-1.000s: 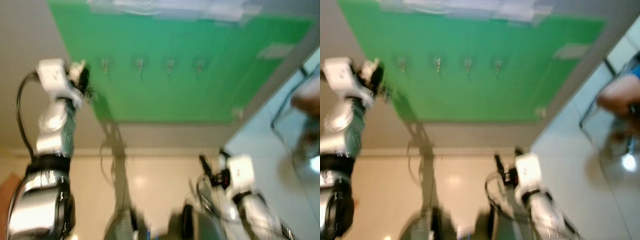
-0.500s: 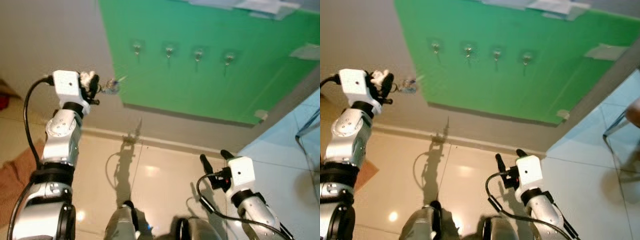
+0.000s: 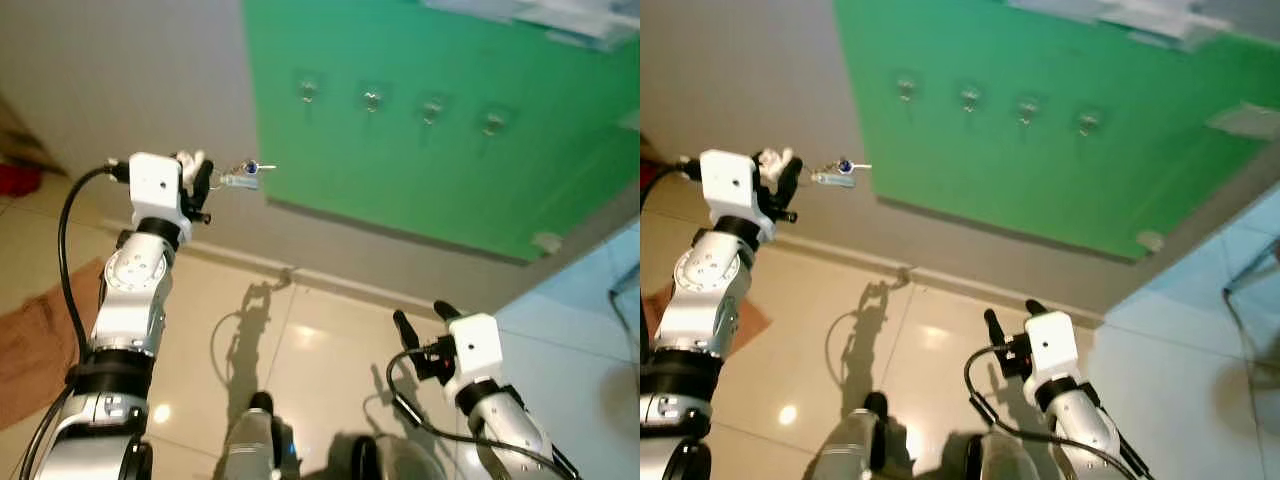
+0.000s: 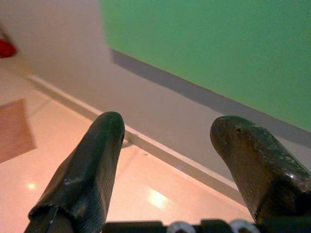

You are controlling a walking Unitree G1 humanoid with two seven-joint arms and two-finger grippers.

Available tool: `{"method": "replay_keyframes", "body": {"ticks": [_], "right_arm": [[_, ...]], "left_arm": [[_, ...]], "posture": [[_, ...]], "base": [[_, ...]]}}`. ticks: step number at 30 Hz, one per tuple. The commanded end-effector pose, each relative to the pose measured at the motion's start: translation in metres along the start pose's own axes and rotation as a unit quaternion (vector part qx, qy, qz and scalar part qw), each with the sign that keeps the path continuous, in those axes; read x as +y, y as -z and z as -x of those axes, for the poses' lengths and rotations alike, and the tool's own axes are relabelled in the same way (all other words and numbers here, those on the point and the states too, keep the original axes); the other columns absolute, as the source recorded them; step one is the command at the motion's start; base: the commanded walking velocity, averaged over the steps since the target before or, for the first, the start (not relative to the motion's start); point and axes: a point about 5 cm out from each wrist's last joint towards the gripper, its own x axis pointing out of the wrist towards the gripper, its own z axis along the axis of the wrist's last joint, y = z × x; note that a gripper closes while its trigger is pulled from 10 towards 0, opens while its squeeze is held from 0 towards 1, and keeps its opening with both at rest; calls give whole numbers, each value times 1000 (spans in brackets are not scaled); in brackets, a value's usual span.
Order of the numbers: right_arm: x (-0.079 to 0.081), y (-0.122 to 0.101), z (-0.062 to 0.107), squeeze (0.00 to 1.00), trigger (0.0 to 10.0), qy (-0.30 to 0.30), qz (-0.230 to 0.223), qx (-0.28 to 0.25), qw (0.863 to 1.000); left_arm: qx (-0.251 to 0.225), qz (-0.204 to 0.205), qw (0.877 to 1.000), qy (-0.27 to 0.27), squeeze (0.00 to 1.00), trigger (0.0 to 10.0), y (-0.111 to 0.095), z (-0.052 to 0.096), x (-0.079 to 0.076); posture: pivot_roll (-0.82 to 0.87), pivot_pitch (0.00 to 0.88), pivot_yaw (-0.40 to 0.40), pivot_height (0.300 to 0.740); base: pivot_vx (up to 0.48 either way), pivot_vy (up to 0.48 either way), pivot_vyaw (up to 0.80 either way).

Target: Hang keys on a hook

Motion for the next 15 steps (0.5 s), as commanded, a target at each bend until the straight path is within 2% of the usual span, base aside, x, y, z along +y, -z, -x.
{"method": "replay_keyframes", "body": {"ticks": [1, 9, 15], "right_arm": [[-1, 4, 2, 0, 10000, 2, 5, 11, 1000], [-2, 3, 1, 0, 10000, 2, -4, 10, 1000], [-5, 5, -3, 0, 10000, 14, -5, 14, 1000]], "left_arm": [[-8, -11, 1000, 8, 0, 0, -3, 3, -5], [-5, -23, 1000, 7, 0, 0, -2, 5, -6], [-13, -32, 999, 26, 0, 0, -4, 6, -17]], "posture": [[-184, 203, -20, 740], [-183, 201, -19, 740], [-185, 193, -16, 740]], "base": [[0, 0, 756], [0, 0, 707], [0, 0, 680]]}}
